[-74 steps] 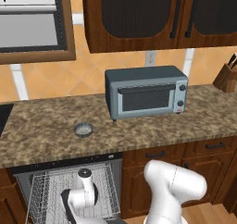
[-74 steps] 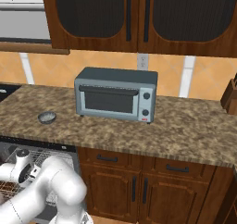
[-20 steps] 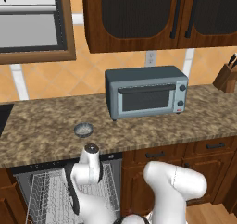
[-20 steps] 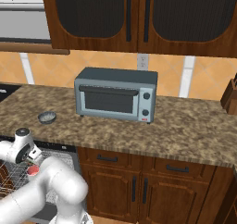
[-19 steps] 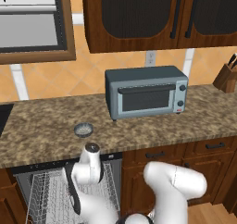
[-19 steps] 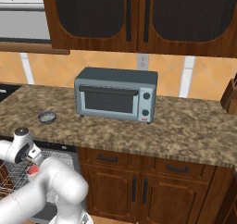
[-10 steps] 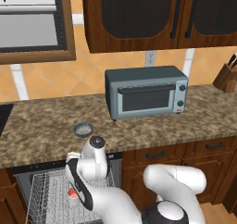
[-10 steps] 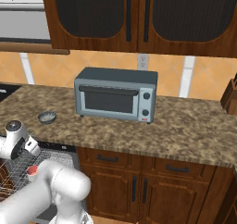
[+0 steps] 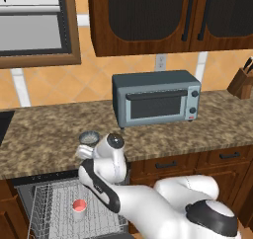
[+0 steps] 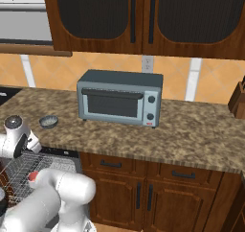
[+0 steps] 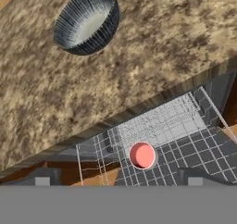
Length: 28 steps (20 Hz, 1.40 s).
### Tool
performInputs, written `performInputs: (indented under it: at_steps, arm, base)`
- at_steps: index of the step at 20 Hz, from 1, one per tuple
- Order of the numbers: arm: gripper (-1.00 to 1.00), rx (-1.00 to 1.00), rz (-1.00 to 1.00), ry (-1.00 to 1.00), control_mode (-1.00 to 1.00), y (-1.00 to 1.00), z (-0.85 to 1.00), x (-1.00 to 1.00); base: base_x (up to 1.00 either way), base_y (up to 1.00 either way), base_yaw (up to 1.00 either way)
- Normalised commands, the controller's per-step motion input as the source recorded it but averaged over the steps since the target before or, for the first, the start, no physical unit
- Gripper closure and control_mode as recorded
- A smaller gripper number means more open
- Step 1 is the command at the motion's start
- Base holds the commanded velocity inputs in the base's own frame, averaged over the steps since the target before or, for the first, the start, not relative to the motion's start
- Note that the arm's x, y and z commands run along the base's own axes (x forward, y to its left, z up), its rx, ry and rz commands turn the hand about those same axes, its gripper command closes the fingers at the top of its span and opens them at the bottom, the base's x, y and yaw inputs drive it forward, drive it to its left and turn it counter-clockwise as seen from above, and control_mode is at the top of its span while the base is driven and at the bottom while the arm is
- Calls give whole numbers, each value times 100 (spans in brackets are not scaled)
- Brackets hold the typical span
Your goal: Pick up the cup and bowl from the counter, place them in the dishwasher, and close the dishwasher door.
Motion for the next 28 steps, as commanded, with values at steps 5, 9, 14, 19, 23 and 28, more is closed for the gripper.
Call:
performInputs:
  at_steps: [5,9,14,19,23,28]
  arm:
    - [-100,8,-11,-2,-100,-21,81,0]
    - [-100,5,-8,12,-100,-31,65,10]
    - [-100,-3,-3,61,-100,-18,21,70]
    - [-100,-6,0,63,-100,-1,0,56]
    - [-100,0,0,19,-100,0,-4,28]
    - [-100,-5,0,1,-100,9,-35,25]
  base:
    - [0,0,0]
    - [0,0,0]
    - [0,0,0]
    - [0,0,0]
    - [0,0,0]
    - [0,0,0]
